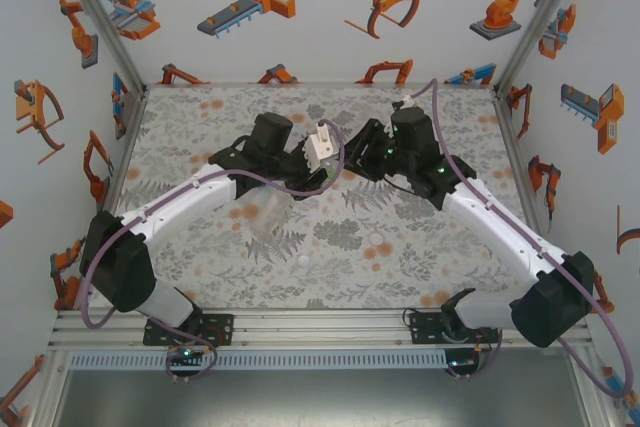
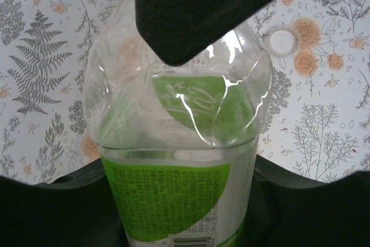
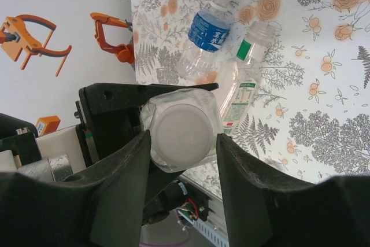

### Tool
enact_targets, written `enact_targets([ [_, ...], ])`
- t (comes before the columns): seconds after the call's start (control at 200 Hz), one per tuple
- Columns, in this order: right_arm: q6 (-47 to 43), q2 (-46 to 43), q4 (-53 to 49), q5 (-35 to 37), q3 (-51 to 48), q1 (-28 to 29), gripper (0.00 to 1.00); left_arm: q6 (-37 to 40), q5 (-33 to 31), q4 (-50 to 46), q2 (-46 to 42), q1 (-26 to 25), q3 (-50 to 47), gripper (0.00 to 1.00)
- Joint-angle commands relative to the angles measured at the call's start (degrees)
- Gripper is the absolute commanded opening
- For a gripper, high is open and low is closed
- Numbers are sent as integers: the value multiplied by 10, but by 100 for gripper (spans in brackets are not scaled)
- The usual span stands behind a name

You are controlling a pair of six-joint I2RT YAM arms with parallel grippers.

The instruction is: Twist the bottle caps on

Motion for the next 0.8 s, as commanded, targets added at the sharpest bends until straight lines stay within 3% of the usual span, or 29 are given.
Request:
enact_targets([
  [0.0,-15,15,-4,18,13,8,47,0,52,40,-3,-21,31,0],
  [0.22,-27,10,-7,33,15,7,48,0,48,38,-5,-21,32,0],
  [0.441,-31,12,-4,30,17,8,43,0,51,37,-2,-21,35,0],
  [0.796,-39,13,-8,43,18,7,46,5,52,27,-3,-22,40,0],
])
